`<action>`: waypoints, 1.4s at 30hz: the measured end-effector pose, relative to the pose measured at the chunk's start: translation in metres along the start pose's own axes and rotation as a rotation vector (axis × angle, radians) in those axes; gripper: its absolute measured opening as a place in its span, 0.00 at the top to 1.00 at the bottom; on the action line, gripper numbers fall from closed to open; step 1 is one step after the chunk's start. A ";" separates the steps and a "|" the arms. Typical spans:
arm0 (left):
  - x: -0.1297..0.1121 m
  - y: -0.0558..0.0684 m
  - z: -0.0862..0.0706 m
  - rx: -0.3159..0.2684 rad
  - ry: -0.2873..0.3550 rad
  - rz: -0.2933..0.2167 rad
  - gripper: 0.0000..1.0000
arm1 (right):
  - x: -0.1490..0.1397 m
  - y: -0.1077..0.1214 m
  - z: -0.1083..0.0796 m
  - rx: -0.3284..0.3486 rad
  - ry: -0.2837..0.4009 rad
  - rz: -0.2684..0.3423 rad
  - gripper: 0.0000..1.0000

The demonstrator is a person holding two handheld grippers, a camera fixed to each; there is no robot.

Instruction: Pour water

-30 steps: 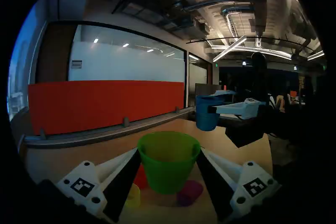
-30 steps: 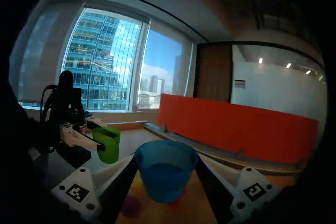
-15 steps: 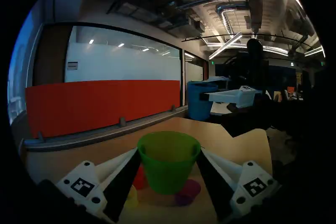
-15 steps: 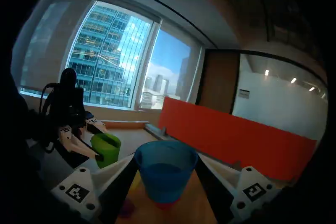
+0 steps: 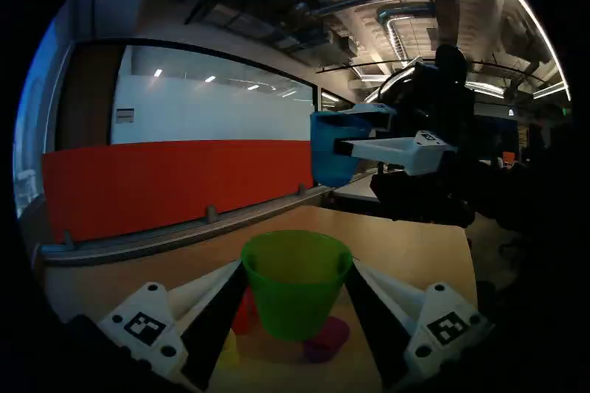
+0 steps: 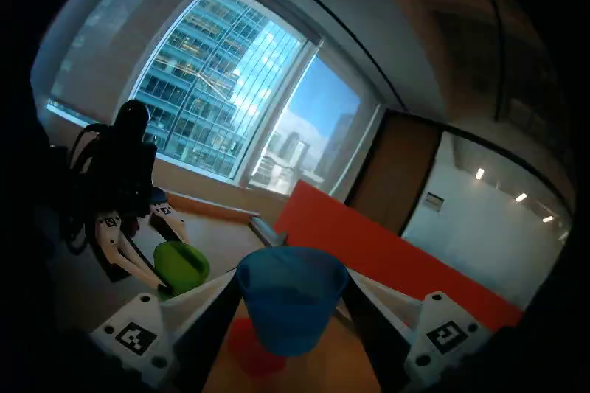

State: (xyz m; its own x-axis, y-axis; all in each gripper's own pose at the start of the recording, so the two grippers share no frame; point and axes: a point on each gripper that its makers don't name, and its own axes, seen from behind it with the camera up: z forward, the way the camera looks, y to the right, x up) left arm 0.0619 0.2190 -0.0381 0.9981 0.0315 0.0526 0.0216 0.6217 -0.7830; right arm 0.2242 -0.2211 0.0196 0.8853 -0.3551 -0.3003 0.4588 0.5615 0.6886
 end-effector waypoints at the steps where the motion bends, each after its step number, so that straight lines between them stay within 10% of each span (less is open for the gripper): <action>1: 0.000 0.000 0.000 -0.001 0.000 0.000 0.13 | 0.002 0.001 0.002 0.001 0.000 -0.015 0.08; 42: 0.002 0.007 0.010 -0.037 0.016 -0.003 0.13 | 0.047 0.011 0.068 0.018 -0.010 -0.511 0.08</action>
State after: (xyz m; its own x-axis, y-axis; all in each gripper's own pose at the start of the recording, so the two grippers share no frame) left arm 0.0634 0.2318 -0.0374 0.9988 0.0172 0.0456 0.0266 0.5921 -0.8054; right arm 0.2652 -0.2825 0.0577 0.5477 -0.5881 -0.5951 0.8312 0.3013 0.4673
